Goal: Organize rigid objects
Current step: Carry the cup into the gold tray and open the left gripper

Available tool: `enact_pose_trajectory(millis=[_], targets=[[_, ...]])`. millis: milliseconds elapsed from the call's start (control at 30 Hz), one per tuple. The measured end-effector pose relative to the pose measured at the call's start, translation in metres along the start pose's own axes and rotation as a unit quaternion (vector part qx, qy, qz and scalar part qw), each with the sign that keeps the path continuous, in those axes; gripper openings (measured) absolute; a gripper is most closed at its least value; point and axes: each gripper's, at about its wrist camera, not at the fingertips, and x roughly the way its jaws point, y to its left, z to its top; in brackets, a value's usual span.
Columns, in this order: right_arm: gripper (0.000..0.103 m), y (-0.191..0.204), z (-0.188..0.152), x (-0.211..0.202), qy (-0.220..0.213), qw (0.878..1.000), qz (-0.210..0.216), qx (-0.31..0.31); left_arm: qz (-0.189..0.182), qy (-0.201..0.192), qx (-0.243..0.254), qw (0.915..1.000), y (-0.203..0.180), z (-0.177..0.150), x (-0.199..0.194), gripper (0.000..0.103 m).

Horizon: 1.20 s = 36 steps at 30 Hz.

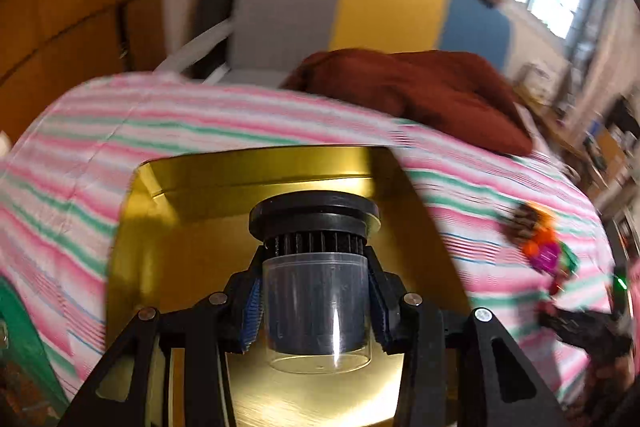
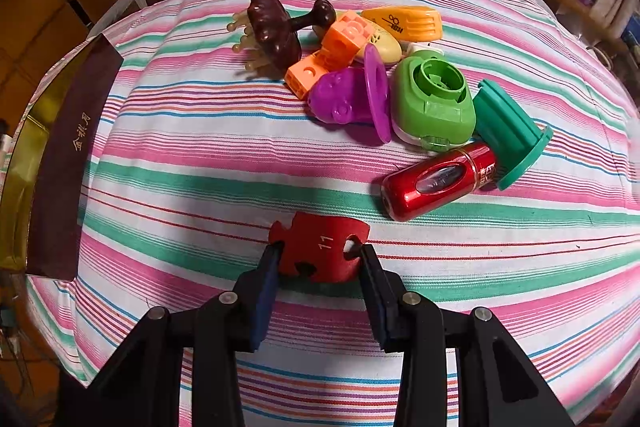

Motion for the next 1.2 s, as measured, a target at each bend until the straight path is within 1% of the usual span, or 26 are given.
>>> enact_pose_trajectory(millis=[33, 100, 167, 200, 333, 367, 467, 567, 600, 633, 700, 800, 867, 967, 1033, 1100, 1167, 1200], targets=[[0.04, -0.001, -0.001, -0.001, 0.0, 1.0, 0.0, 0.0, 0.003, 0.013, -0.006, 0.9999, 0.009, 0.001, 0.008, 0.044], [0.04, 0.002, 0.0, -0.001, -0.001, 1.0, -0.002, -0.002, 0.015, 0.026, -0.033, 0.999, 0.03, 0.006, 0.023, 0.044], [0.04, 0.004, 0.001, -0.001, -0.002, 1.0, -0.003, -0.003, 0.028, 0.042, -0.047, 0.9976, 0.047, 0.012, 0.04, 0.044], [0.04, 0.005, 0.001, -0.001, -0.002, 1.0, -0.003, -0.004, 0.041, 0.045, -0.046, 0.9971, 0.054, 0.013, 0.046, 0.044], [0.04, 0.007, 0.003, -0.002, -0.002, 1.0, -0.003, -0.004, 0.065, 0.06, -0.028, 0.9957, 0.068, 0.017, 0.066, 0.044], [0.04, 0.001, -0.003, -0.005, -0.003, 1.0, -0.004, -0.004, 0.073, 0.063, -0.025, 0.995, 0.07, 0.019, 0.071, 0.044], [0.04, 0.005, -0.003, -0.004, -0.003, 1.0, -0.004, -0.004, 0.081, 0.064, -0.018, 0.9945, 0.075, 0.024, 0.082, 0.044], [0.04, 0.002, -0.009, -0.003, -0.004, 1.0, -0.005, -0.006, 0.101, 0.06, -0.017, 0.9929, 0.079, 0.026, 0.083, 0.048], [0.04, 0.003, -0.01, -0.003, -0.004, 1.0, -0.005, -0.007, 0.105, 0.058, -0.015, 0.9926, 0.08, 0.026, 0.082, 0.05], [0.04, -0.006, -0.002, 0.005, -0.004, 1.0, -0.005, -0.007, 0.107, 0.057, -0.014, 0.9925, 0.08, 0.027, 0.08, 0.051], [0.04, -0.006, -0.002, 0.005, -0.004, 1.0, -0.006, -0.009, 0.101, 0.052, -0.015, 0.9934, 0.08, 0.025, 0.072, 0.054], [0.04, -0.004, -0.001, 0.005, -0.005, 1.0, -0.009, -0.012, 0.1, 0.03, -0.022, 0.9943, 0.08, 0.022, 0.053, 0.055], [0.04, -0.005, -0.001, 0.009, -0.006, 1.0, -0.01, -0.013, 0.111, 0.011, -0.026, 0.9934, 0.08, 0.017, 0.037, 0.055], [0.04, -0.005, -0.002, 0.01, -0.007, 1.0, -0.013, -0.016, 0.105, -0.015, -0.029, 0.9939, 0.075, 0.005, 0.011, 0.055], [0.04, -0.004, -0.001, 0.011, -0.009, 1.0, -0.016, -0.019, 0.107, -0.026, -0.026, 0.9936, 0.068, -0.004, -0.003, 0.055], [0.04, -0.003, -0.001, 0.011, -0.011, 1.0, -0.019, -0.021, 0.097, -0.034, -0.028, 0.9943, 0.061, -0.015, -0.017, 0.055], [0.04, 0.001, -0.002, 0.009, -0.014, 0.999, -0.025, -0.028, 0.082, -0.046, -0.021, 0.9953, 0.05, -0.027, -0.031, 0.055], [0.04, 0.003, -0.003, 0.008, -0.016, 0.999, -0.028, -0.032, 0.082, -0.051, -0.016, 0.9952, 0.045, -0.033, -0.036, 0.055]])
